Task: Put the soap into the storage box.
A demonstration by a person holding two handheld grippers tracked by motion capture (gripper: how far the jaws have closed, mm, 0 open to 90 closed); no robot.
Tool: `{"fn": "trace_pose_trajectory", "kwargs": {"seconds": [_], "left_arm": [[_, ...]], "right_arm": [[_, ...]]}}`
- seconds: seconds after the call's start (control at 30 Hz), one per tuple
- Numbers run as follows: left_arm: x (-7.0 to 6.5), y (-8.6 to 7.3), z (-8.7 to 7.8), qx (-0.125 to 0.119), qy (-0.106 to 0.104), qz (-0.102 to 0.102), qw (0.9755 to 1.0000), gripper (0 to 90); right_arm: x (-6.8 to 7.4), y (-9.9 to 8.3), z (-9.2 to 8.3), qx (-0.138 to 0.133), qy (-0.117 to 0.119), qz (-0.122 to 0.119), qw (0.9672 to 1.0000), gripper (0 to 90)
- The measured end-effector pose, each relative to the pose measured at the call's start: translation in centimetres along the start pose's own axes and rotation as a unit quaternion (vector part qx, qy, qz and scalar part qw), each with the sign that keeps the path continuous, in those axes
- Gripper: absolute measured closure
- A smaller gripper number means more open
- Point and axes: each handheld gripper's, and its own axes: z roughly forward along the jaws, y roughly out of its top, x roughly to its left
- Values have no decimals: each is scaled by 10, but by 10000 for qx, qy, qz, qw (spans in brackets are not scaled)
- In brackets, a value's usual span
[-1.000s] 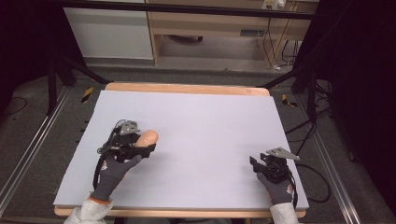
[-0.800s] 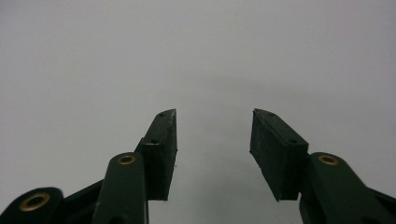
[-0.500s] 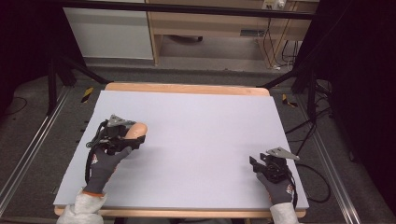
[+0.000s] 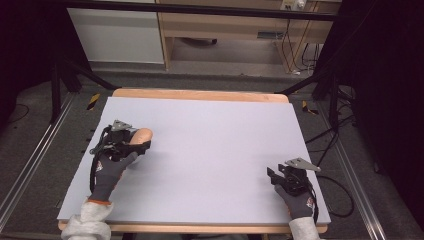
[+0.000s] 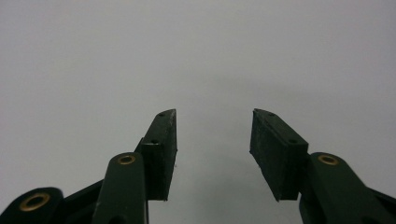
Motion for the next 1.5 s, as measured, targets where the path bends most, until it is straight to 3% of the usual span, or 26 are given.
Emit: {"fn": "trace_pose_trajectory", "kwargs": {"seconds": [0.83,1.5], "left_arm": [[28,-12,18,161,222,-307,9992,320],[33,-18,23,198,310,-380,9986,319]], "right_arm": [[1,0,0,10,29,18,10000,510],[1,0,0,19,22,9,10000,505]]}}
